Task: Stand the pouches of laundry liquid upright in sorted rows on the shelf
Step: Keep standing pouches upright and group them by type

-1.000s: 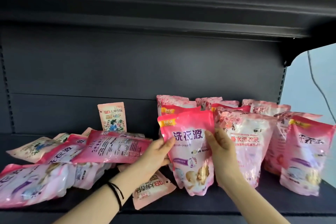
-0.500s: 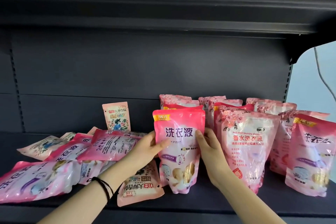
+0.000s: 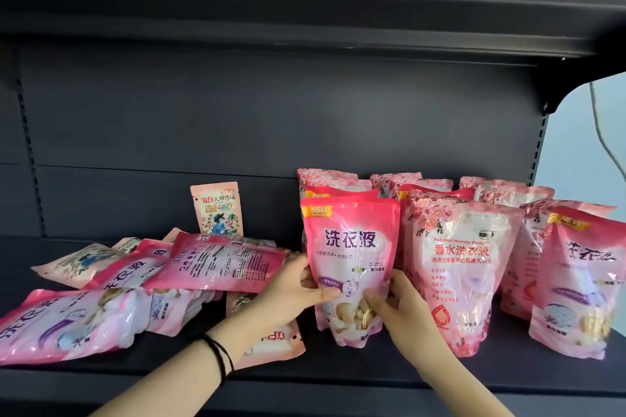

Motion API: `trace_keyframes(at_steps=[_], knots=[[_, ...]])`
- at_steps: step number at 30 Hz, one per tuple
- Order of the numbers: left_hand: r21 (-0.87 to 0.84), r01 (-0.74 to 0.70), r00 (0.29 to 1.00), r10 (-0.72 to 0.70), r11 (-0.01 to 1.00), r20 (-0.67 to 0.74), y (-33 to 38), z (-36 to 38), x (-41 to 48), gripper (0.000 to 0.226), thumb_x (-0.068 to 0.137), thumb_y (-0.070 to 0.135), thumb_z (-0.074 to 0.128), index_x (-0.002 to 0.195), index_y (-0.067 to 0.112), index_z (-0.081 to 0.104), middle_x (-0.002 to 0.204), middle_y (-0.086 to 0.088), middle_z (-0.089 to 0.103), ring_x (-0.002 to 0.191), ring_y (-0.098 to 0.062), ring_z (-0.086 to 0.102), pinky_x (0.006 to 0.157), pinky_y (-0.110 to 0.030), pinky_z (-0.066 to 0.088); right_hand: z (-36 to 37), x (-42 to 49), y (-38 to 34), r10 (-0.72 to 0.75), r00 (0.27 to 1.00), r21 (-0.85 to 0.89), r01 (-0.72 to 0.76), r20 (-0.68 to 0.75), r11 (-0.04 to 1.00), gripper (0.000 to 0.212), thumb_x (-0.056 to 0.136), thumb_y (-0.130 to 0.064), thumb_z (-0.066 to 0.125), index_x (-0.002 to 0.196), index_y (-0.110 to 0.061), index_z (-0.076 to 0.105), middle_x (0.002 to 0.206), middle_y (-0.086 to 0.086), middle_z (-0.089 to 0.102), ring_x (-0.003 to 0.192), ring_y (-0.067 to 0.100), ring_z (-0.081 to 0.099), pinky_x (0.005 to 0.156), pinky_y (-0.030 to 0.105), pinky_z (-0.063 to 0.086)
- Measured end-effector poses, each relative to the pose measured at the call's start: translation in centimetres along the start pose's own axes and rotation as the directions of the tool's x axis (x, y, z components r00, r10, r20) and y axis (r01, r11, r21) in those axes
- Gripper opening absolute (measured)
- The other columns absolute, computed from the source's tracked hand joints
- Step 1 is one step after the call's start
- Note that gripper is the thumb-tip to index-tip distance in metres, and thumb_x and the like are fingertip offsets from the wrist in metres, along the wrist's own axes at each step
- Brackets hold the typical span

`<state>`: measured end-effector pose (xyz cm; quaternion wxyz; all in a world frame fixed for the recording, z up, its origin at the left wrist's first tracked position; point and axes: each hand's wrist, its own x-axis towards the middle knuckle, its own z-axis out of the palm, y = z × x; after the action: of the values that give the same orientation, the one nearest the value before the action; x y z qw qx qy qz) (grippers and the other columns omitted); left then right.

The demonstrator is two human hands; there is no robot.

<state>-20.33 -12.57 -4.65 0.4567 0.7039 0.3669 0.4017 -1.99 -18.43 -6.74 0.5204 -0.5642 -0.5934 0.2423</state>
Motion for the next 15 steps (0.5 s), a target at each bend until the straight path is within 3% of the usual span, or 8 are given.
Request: trace_keyframes(at_steps=[3, 5, 7, 8, 10, 12, 15], knots=[[0.074, -0.011, 0.998, 0.006, 0.997, 0.055, 0.0, 0.1, -0.2, 0.047, 0.077, 0.013, 0.076, 0.113, 0.031, 0.051, 0.114, 0.008, 0.066, 0.1, 0.002, 0.063, 0.082, -0.018, 0.052, -0.8, 0.2, -0.5, -0.011, 1.0, -0.262, 0.009, -0.006, 0.965, 0.018, 0.094, -0.027, 0.058, 0.096, -0.011, 0.05, 0.087, 0.001, 0.065, 0.08, 0.015, 0.062, 0.063, 0.021, 0.048], [0.216, -0.026, 0.996, 0.006, 0.976, 0.092, 0.5, -0.4, -0.7, 0.048, 0.078, 0.026, 0.076, 0.118, 0.032, 0.05, 0.12, 0.01, 0.063, 0.105, -0.001, 0.061, 0.092, -0.025, 0.051, -1.8, 0.3, -1.0, 0.045, 0.995, -0.471, 0.004, 0.093, 0.882, 0.029, 0.093, -0.039, 0.056, 0.094, -0.01, 0.053, 0.084, -0.001, 0.063, 0.073, 0.01, 0.059, 0.061, 0.02, 0.044], [0.443, -0.07, 0.996, 0.036, 0.894, 0.085, 1.5, -1.6, -1.5, 0.051, 0.08, 0.04, 0.071, 0.124, 0.03, 0.048, 0.122, 0.015, 0.058, 0.107, -0.001, 0.057, 0.095, -0.025, 0.049, -3.1, 0.5, -2.0, 0.147, 0.964, -0.641, 0.029, 0.22, 0.767, 0.037, 0.091, -0.044, 0.056, 0.097, -0.007, 0.059, 0.087, 0.004, 0.067, 0.068, 0.012, 0.056, 0.058, 0.021, 0.041], [0.591, -0.092, 0.996, 0.063, 0.801, 0.07, 2.1, -2.5, -1.9, 0.052, 0.081, 0.046, 0.067, 0.126, 0.031, 0.046, 0.121, 0.017, 0.055, 0.107, -0.001, 0.056, 0.094, -0.025, 0.048, -3.6, 0.6, -2.5, 0.191, 0.945, -0.69, 0.049, 0.267, 0.722, 0.039, 0.09, -0.043, 0.058, 0.097, -0.005, 0.062, 0.091, 0.009, 0.069, 0.066, 0.013, 0.055, 0.057, 0.021, 0.04], [0.85, -0.126, 0.99, 0.123, 0.511, 0.072, 3.3, -4.6, -2.7, 0.049, 0.082, 0.055, 0.06, 0.124, 0.033, 0.048, 0.116, 0.018, 0.054, 0.103, -0.004, 0.056, 0.088, -0.026, 0.049, -4.1, 0.8, -3.9, 0.218, 0.923, -0.746, 0.101, 0.317, 0.658, 0.035, 0.088, -0.039, 0.062, 0.098, -0.006, 0.065, 0.097, 0.009, 0.07, 0.071, 0.014, 0.058, 0.064, 0.022, 0.046], [0.95, -0.135, 0.987, 0.126, 0.281, 0.103, 3.9, -6.7, -3.2, 0.038, 0.082, 0.059, 0.057, 0.109, 0.033, 0.056, 0.107, 0.016, 0.059, 0.095, -0.007, 0.057, 0.081, -0.029, 0.05, -4.0, 0.9, -5.0, 0.206, 0.917, -0.784, 0.158, 0.343, 0.6, 0.03, 0.085, -0.041, 0.064, 0.102, -0.016, 0.064, 0.102, -0.002, 0.067, 0.084, 0.012, 0.063, 0.079, 0.026, 0.052], [0.975, -0.11, 0.993, 0.064, 0.193, 0.099, 3.7, -8.6, -4.0, 0.03, 0.083, 0.059, 0.054, 0.093, 0.031, 0.061, 0.096, 0.014, 0.063, 0.088, -0.009, 0.057, 0.075, -0.029, 0.048, -3.5, 0.6, -6.1, 0.265, 0.881, -0.828, 0.211, 0.391, 0.52, 0.036, 0.084, -0.045, 0.064, 0.106, -0.016, 0.064, 0.106, -0.002, 0.067, 0.091, 0.015, 0.065, 0.081, 0.028, 0.051]])
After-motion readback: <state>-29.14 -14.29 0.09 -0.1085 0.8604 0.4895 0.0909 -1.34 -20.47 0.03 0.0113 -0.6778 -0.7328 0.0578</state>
